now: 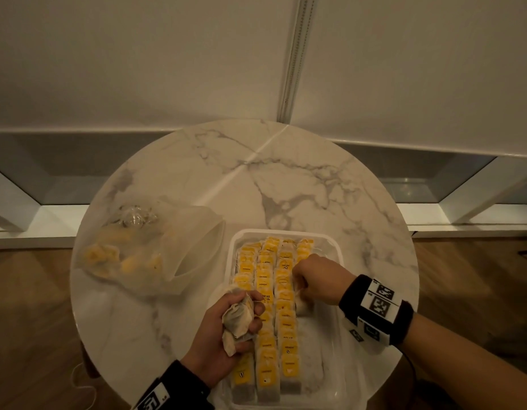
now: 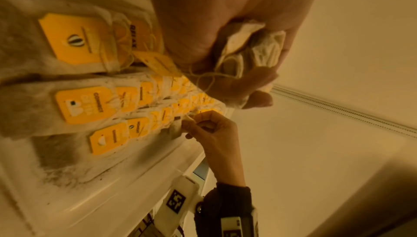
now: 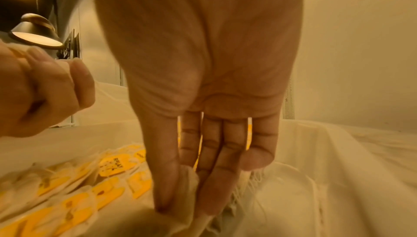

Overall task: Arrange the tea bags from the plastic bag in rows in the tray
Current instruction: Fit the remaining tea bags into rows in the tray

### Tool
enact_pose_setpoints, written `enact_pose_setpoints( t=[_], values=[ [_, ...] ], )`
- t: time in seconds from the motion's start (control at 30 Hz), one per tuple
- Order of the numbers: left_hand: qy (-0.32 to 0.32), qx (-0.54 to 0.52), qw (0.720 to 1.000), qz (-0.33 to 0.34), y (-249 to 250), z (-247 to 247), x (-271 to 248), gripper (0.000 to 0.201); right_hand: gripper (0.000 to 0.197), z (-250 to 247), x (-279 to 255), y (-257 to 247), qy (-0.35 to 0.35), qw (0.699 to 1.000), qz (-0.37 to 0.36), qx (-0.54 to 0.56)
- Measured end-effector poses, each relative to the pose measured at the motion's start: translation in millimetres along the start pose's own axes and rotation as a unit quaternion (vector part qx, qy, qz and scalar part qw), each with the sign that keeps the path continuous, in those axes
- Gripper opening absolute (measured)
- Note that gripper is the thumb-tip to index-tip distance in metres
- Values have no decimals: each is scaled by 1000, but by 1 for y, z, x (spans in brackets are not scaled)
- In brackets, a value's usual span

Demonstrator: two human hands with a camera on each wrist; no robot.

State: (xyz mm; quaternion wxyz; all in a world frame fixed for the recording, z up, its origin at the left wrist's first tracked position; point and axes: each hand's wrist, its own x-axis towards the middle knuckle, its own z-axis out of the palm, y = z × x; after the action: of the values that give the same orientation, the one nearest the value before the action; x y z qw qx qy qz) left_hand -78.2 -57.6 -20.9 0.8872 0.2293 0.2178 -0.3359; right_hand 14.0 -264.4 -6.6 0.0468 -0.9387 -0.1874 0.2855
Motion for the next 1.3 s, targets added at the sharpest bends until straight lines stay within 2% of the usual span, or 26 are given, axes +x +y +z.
enact_pose_setpoints(
  t=[0.2,0.4,0.6,0.8,0.9,1.07,1.3],
  values=[
    [7,13,1000,1,0,1,1,52,13,1,-1,0,25,999,25,-33],
    [7,15,1000,1,1,1,2,53,6,-6,-22,6,80,996,28,-31],
    [10,25,1000,2,1,0,3,50,5,7,-50,5,37,999,5,8],
    [6,25,1000,4,0,-1,3,48,27,18,-72,0,18,1000,-9,-1],
    [5,28,1000,5,1,-1,4,48,37,28,-74,-12,9,999,-16,-51],
    [13,37,999,6,0,1,4,50,22,34,-62,-17,13,995,-15,-93],
    [7,29,999,13,1,-1,3,51,17,14,-57,-8,-3,998,60,-1]
  ],
)
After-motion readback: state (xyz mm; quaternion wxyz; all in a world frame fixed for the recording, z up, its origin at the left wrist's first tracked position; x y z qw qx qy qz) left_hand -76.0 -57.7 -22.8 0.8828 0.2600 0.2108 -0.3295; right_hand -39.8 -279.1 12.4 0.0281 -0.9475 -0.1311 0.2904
